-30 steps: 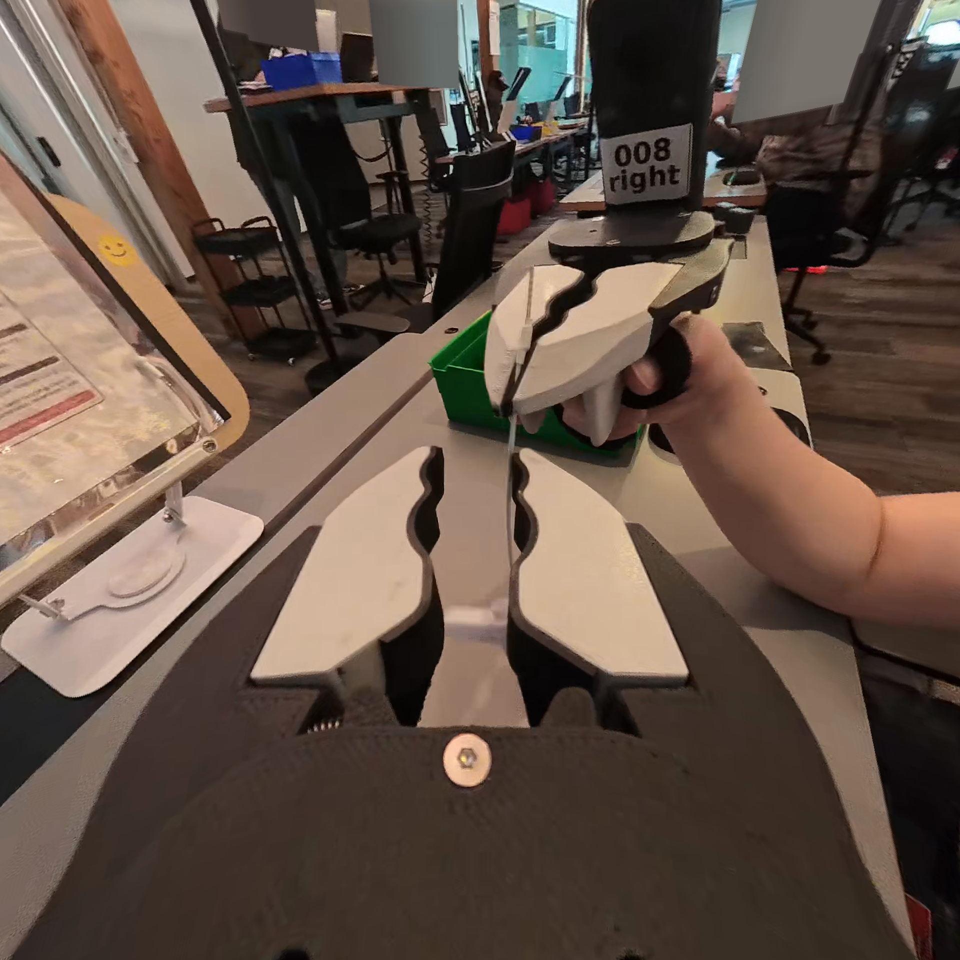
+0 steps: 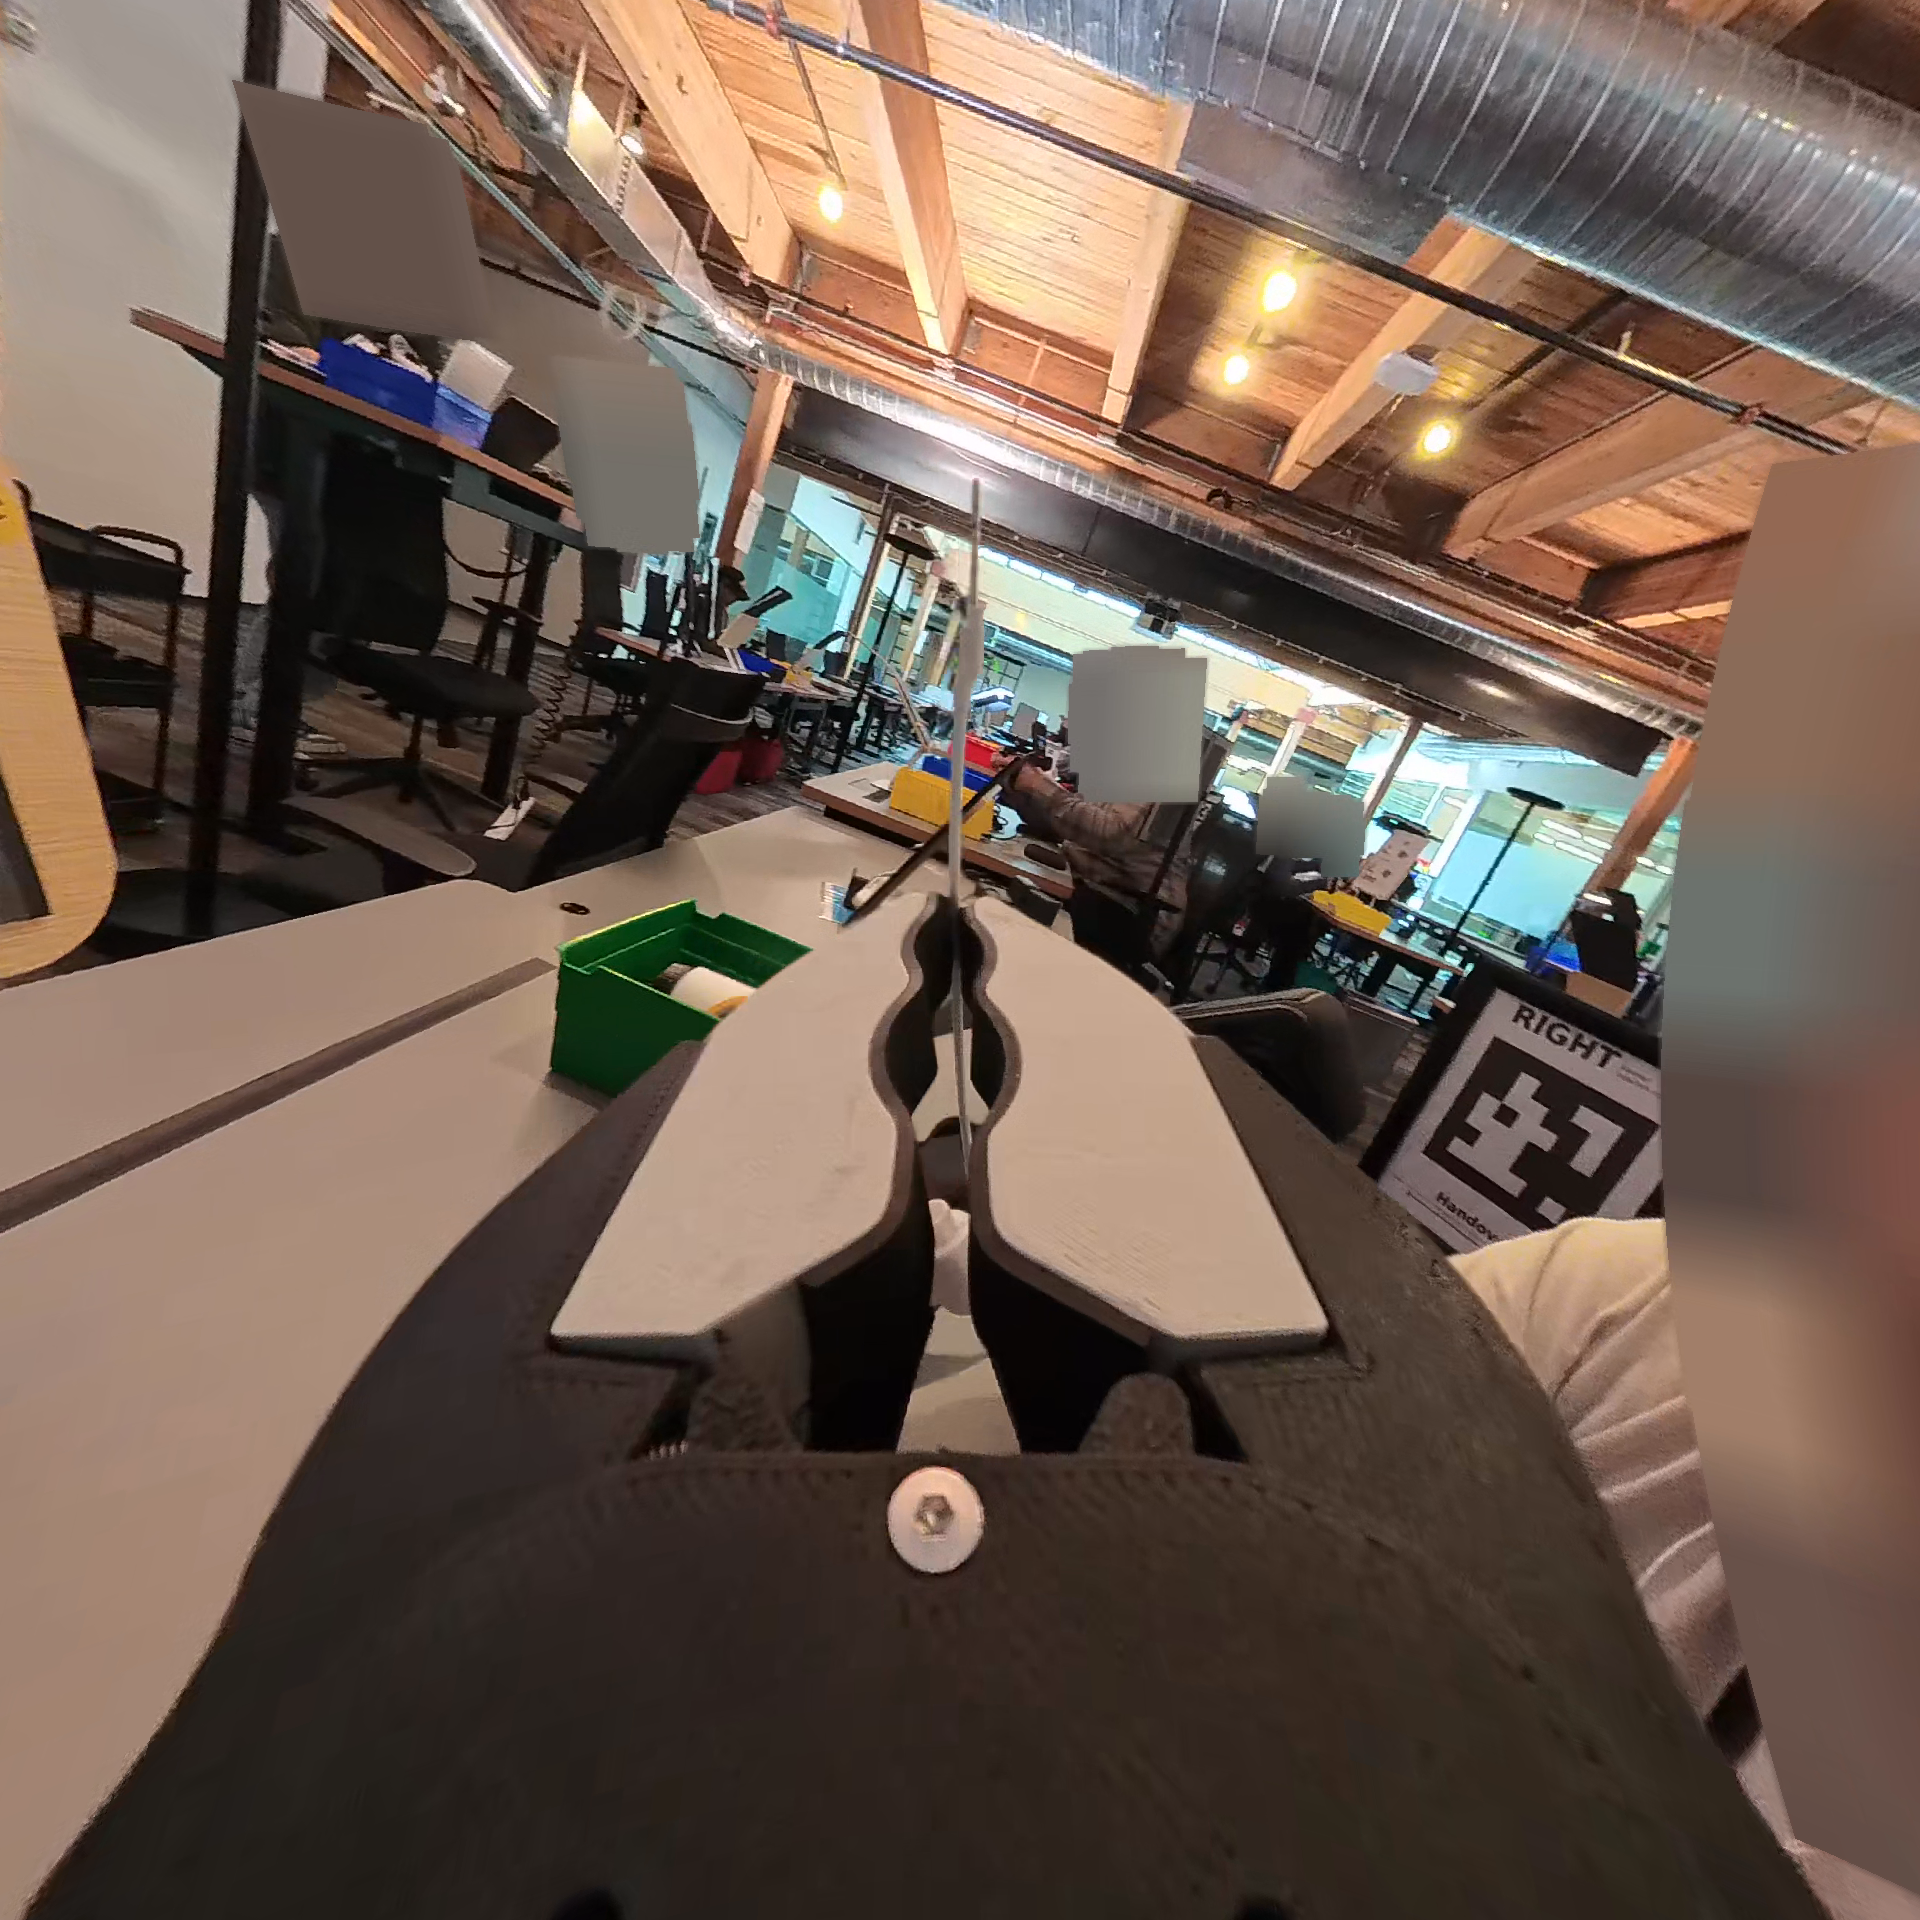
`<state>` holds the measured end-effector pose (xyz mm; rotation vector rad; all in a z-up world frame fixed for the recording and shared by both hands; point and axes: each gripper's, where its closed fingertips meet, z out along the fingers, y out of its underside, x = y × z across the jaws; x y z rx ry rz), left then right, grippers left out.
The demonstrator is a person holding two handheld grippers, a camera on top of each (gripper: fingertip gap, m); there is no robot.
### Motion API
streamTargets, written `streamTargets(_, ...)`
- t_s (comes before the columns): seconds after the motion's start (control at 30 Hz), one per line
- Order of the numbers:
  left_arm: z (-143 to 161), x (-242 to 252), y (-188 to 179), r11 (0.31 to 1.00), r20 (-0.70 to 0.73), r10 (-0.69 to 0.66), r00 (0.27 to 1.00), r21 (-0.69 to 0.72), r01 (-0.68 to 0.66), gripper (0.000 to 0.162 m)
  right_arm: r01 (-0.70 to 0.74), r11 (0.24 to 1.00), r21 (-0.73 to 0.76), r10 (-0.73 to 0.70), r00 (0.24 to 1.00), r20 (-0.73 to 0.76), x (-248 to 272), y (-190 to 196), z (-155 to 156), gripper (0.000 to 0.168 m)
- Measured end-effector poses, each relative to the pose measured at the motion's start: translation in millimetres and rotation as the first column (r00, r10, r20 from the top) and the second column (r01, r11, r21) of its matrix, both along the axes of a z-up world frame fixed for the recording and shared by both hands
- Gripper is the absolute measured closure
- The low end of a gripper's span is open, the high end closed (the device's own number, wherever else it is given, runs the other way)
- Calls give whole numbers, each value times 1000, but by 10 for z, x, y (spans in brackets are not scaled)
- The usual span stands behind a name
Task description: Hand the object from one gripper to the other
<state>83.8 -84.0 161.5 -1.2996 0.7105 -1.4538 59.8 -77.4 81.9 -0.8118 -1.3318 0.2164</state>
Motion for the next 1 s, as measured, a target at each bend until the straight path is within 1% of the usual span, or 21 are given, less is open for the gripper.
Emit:
streamTargets(0.13,-13,83,-80,998,-4,-57,998,-3,57,161,-35,999,-21,36,999,23,-34,-55,-45,138)
streamTargets(0.17,-19,100,-96,998,-7,-68,998,-2,68,161,-56,998,-29,57,998,33,-38,-89,-59,153)
streamTargets(0.23,-17,114,-104,998,-8,-65,998,10,65,161,-57,996,-62,59,997,44,-29,-94,-61,154)
streamTargets(0.27,6,100,-84,999,2,-40,999,26,40,161,-47,996,-82,50,998,43,-17,-79,-48,154)
streamTargets(0.3,35,71,-41,999,11,8,1000,40,-8,153,-42,994,-100,45,999,23,3,-65,-11,154)
streamTargets(0.33,63,38,0,997,14,58,998,55,-59,125,-52,992,-119,51,999,-11,27,-63,44,154)
streamTargets(0.37,78,10,14,992,3,94,996,79,-94,110,-73,986,-147,65,996,-57,60,-64,110,154)
streamTargets(0.43,109,-40,-30,979,-22,127,992,162,-122,110,-147,955,-259,103,979,-176,142,-55,258,154)
streamTargets(0.47,116,-60,-50,967,-39,152,988,212,-141,113,-206,918,-339,125,961,-246,190,-45,331,154)
streamTargets(0.5,108,-74,-56,948,-64,194,979,269,-170,115,-279,861,-425,146,936,-319,240,-34,398,154)
streamTargets(0.57,80,-81,-50,896,-113,294,949,378,-232,115,-439,690,-576,173,872,-457,333,-9,507,153)
streamTargets(0.6,60,-73,-41,870,-135,340,931,421,-257,115,-502,599,-624,164,840,-518,377,25,548,153)
streamTargets(0.67,-6,-29,-16,837,-185,402,897,472,-277,117,-571,444,-691,134,805,-578,431,103,542,154)
streamTargets(0.7,-42,-9,14,825,-207,432,878,484,-291,120,-576,392,-717,113,804,-584,439,151,510,154)
streamTargets(0.73,-61,0,55,814,-217,464,859,488,-316,124,-567,368,-737,84,810,-581,438,211,467,154)
streamTargets(0.8,-72,9,125,787,-211,514,831,500,-360,129,-534,354,-768,49,830,-555,407,285,375,153)
streamTargets(0.83,-100,15,154,785,-221,526,821,498,-369,132,-503,369,-781,28,846,-532,384,318,331,154)
streamTargets(0.87,-142,4,215,795,-244,539,806,464,-391,135,-456,410,-790,1,866,-500,361,359,287,153)
streamTargets(0.9,-189,0,270,813,-268,538,800,417,-407,133,-399,461,-792,-30,885,-464,344,399,249,154)
streamTargets(0.97,-268,28,336,850,-290,507,812,327,-413,132,-271,548,-791,-101,918,-384,319,474,170,154)
streamTargets(1.0,-294,53,362,858,-291,498,817,302,-416,131,-218,579,-786,-129,927,-353,305,495,142,153)
